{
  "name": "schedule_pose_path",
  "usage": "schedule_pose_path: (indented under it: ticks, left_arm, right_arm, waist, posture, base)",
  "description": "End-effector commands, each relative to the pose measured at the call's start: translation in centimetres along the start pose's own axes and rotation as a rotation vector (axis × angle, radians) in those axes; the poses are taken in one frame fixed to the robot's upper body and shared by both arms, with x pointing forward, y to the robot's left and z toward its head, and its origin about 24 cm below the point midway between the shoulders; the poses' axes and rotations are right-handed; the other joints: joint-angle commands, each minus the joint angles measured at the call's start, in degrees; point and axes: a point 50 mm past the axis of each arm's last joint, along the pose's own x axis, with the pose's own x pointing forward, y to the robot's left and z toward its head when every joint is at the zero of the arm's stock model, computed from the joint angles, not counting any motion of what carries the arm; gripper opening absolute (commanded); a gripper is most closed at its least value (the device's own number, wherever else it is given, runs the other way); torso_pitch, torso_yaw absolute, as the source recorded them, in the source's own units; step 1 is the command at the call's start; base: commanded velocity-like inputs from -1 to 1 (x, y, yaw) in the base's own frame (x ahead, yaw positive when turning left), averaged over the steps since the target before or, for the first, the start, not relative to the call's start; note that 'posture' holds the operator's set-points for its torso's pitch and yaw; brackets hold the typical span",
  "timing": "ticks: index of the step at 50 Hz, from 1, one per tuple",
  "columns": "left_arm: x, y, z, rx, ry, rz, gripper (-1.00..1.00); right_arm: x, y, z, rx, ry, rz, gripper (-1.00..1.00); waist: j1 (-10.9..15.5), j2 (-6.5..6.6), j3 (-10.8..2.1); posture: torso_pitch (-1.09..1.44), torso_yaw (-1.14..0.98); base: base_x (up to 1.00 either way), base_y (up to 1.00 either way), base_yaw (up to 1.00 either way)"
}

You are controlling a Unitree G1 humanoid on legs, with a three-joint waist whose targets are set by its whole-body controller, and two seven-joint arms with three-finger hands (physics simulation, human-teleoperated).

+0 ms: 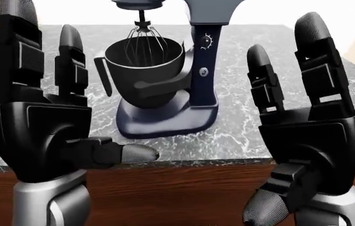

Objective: Open the stand mixer head.

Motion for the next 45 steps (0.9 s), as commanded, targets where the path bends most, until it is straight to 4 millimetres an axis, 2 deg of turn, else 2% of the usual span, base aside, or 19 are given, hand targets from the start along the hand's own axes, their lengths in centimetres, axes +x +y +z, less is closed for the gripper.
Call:
schedule_pose_path:
  ticks: [1, 3, 6, 10, 20, 27, 38, 45]
  left_arm:
    - [0.12, -0.08, 0.43, 0.002, -0.031, -0.008, 1.0]
    - [0.1, -0.12, 0.45, 0.006, -0.036, -0.011, 1.0]
    - [0.13, -0.19, 0.34, 0.027, -0.027, -0.018, 1.0]
    - [0.09, -0.17, 0.37, 0.016, -0.029, -0.022, 1.0]
    - [0.11, -0.09, 0.38, 0.011, -0.027, -0.016, 1.0]
    - [0.09, -0.11, 0.35, 0.012, -0.027, -0.015, 1.0]
    - [0.12, -0.12, 0.39, 0.014, -0.029, -0.016, 1.0]
    - [0.12, -0.11, 0.4, 0.015, -0.03, -0.015, 1.0]
  right_arm:
    - [0.07, 0.12, 0.41, -0.005, -0.025, 0.012, 1.0]
    - [0.07, 0.11, 0.4, -0.005, -0.025, 0.011, 1.0]
    - [0.1, 0.1, 0.41, -0.007, -0.025, 0.01, 1.0]
    - [0.12, 0.08, 0.4, -0.008, -0.024, 0.007, 1.0]
    - [0.07, 0.05, 0.28, -0.009, -0.017, 0.003, 1.0]
    - [0.11, -0.01, 0.29, -0.007, -0.016, -0.002, 1.0]
    - [0.13, -0.02, 0.25, -0.006, -0.012, -0.004, 1.0]
    - [0.13, -0.02, 0.24, -0.004, -0.01, -0.005, 1.0]
  waist:
    - [0.13, 0.22, -0.8]
    - [0.0, 0.42, -1.71]
    - [-0.19, 0.77, -1.98]
    - [-0.38, 0.86, -3.0]
    - [-0.51, 0.81, -6.48]
    - [-0.43, 0.88, -9.61]
    - [-0.27, 0.98, -15.79]
    - [-0.11, 0.96, -18.38]
  posture:
    - [0.0, 0.0]
    - [0.0, 0.0]
    - [0.0, 0.0]
    - [-0.04, 0.0]
    - [-0.14, 0.0]
    - [-0.21, 0.0]
    - [-0.32, 0.0]
    - [-0.39, 0.0]
  base:
    - [0.0, 0.0, 0.0]
    - [0.0, 0.0, 0.0]
    - [0.0, 0.0, 0.0]
    - [0.0, 0.0, 0.0]
    - [0.0, 0.0, 0.0]
    - [0.0, 0.0, 0.0]
    - [0.0, 0.0, 0.0]
    - [0.0, 0.0, 0.0]
